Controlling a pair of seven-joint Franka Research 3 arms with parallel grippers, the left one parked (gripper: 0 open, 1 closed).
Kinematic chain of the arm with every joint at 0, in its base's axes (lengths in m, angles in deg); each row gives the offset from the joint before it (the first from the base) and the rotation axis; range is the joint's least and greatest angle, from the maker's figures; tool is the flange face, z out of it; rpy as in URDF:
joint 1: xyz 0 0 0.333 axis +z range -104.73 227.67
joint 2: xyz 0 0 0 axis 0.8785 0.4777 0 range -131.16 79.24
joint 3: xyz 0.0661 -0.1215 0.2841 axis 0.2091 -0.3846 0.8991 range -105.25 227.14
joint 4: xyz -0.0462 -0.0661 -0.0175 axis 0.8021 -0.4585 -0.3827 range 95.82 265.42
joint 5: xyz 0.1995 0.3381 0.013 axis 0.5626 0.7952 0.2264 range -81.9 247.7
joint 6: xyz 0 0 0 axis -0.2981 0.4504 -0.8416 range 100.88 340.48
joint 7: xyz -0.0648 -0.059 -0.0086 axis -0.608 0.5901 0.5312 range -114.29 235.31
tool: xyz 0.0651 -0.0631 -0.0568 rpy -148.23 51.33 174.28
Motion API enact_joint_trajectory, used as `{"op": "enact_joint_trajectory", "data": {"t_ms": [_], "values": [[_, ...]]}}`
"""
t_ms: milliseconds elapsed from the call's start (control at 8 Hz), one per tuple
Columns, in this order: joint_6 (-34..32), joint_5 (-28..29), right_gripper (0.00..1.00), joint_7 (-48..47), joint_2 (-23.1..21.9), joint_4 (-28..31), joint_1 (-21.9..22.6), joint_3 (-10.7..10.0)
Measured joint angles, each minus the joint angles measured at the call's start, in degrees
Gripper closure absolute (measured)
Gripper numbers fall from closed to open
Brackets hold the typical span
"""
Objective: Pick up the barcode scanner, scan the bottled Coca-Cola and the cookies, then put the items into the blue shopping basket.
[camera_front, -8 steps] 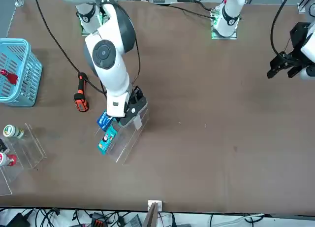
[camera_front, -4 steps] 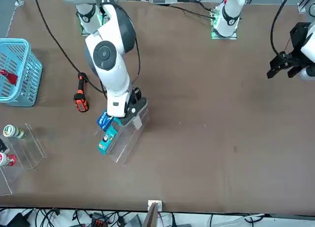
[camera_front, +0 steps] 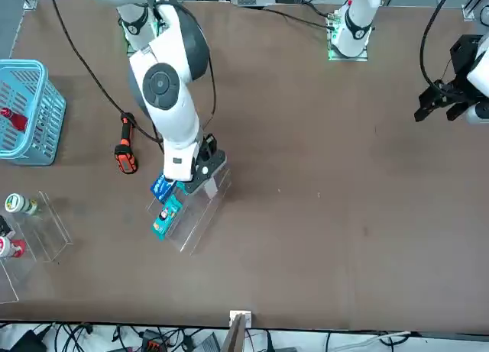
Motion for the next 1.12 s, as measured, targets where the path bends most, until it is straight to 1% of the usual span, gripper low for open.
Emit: {"op": "enact_joint_trajectory", "data": {"t_ms": [250,500,625,750,875,1125], "values": [[-8.4,-0.1,0.6,3.4,-1.6,-3.9,-3.1,-0.2],[-16.6,0.7,0.61,13.4,-5.7,-4.7,-9.6,-0.5],[-20.4,1.7,0.61,19.1,-7.7,-4.5,-14.0,-0.6],[-23.3,2.3,0.61,26.2,-9.7,-3.7,-18.8,-0.7],[-24.2,2.7,0.61,34.3,-12.2,-1.0,-23.9,-0.7],[-24.5,3.0,0.61,49.4,-18.1,7.2,-33.2,-0.8]]}}
